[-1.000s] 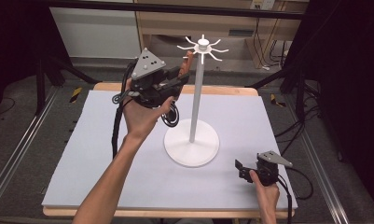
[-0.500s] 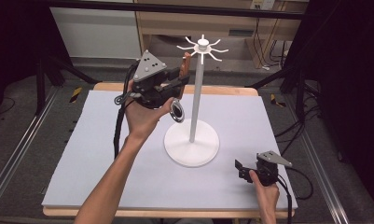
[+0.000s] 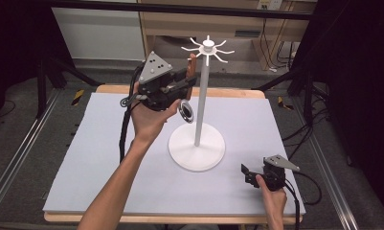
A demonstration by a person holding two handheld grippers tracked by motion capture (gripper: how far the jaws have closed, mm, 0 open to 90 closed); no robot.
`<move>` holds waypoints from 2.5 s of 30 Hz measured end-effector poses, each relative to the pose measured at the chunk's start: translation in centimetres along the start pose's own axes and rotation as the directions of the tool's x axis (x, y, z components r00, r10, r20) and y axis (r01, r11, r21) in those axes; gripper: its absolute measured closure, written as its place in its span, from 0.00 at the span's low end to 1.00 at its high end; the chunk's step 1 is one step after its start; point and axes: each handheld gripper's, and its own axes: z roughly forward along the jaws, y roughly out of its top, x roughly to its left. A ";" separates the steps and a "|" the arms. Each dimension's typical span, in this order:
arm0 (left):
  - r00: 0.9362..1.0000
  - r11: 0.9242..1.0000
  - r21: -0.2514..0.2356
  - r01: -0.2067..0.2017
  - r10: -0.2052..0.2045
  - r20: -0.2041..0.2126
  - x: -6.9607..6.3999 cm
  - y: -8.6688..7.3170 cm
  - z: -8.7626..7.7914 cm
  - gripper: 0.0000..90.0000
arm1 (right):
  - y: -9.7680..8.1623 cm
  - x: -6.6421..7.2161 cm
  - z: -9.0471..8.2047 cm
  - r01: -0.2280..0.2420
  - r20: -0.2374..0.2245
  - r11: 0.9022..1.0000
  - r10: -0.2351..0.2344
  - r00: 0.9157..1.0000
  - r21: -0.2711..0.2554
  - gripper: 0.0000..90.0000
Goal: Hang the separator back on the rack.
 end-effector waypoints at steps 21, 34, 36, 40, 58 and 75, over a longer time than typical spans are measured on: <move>0.999 0.998 0.043 -0.052 0.052 0.005 0.7 -2.7 -2.9 0.60 | 0.0 -0.1 0.0 0.004 0.010 1.000 -0.004 1.000 0.004 0.07; 1.000 0.995 0.095 -0.023 0.024 -0.005 1.7 -7.5 -4.9 0.53 | -0.1 0.0 0.0 0.003 0.009 1.000 -0.003 1.000 0.010 0.07; 1.000 0.995 0.101 -0.011 0.012 -0.007 1.9 -8.3 -5.1 0.53 | -0.1 0.0 0.0 0.003 0.008 1.000 -0.003 1.000 0.010 0.07; 1.000 0.992 0.127 0.015 -0.012 -0.019 2.4 -10.5 -5.7 0.51 | -0.1 0.0 0.0 0.006 0.009 1.000 -0.006 1.000 0.012 0.07; 0.995 0.961 0.265 0.080 -0.060 -0.084 4.9 -18.7 -7.2 0.48 | -0.2 -0.1 0.2 0.018 0.015 0.999 -0.019 1.000 0.032 0.07; 0.962 0.918 0.341 0.202 -0.120 -0.245 10.1 -25.6 -10.5 0.42 | -0.9 -1.4 0.0 -0.024 0.050 0.997 0.021 0.999 0.071 0.07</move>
